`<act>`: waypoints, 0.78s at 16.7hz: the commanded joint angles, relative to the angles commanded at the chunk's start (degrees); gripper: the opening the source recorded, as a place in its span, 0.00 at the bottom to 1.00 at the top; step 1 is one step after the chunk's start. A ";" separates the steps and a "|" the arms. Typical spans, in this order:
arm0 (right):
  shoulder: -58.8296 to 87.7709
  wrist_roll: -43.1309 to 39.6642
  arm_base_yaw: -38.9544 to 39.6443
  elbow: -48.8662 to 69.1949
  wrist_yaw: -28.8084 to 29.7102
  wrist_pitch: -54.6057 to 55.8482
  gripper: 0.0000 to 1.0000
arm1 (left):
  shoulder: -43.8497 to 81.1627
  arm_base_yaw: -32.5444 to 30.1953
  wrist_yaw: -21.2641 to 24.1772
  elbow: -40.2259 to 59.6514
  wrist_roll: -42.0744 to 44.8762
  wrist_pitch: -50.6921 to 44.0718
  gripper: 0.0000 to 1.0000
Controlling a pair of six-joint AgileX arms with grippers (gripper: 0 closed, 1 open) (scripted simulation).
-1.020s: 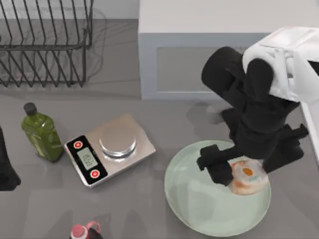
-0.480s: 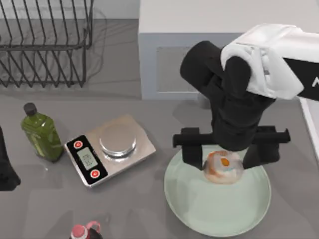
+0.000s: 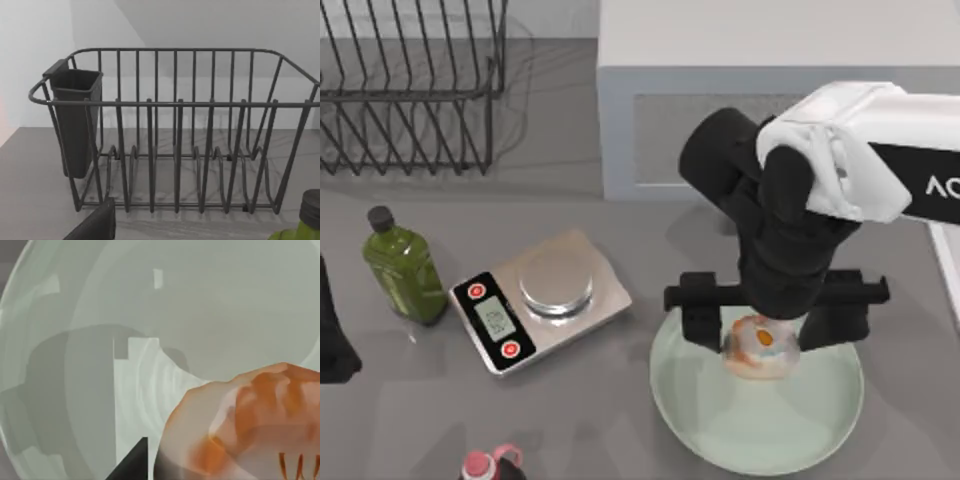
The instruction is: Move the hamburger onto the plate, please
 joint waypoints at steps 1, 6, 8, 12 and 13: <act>0.60 -0.01 0.09 -1.11 -0.02 1.73 0.00 | 0.00 0.00 0.00 0.00 0.00 0.00 1.00; 1.45 0.02 0.24 -2.52 -0.02 3.61 0.00 | 0.00 0.00 0.00 0.00 0.00 0.00 1.00; 1.45 0.02 0.24 -2.52 -0.02 3.61 0.15 | 0.00 0.00 0.00 0.00 0.00 0.00 1.00; 1.45 0.02 0.24 -2.52 -0.02 3.61 0.45 | 0.00 0.00 0.00 0.00 0.00 0.00 1.00; 1.45 0.02 0.24 -2.52 -0.02 3.61 0.53 | 0.00 0.00 0.00 0.00 0.00 0.00 1.00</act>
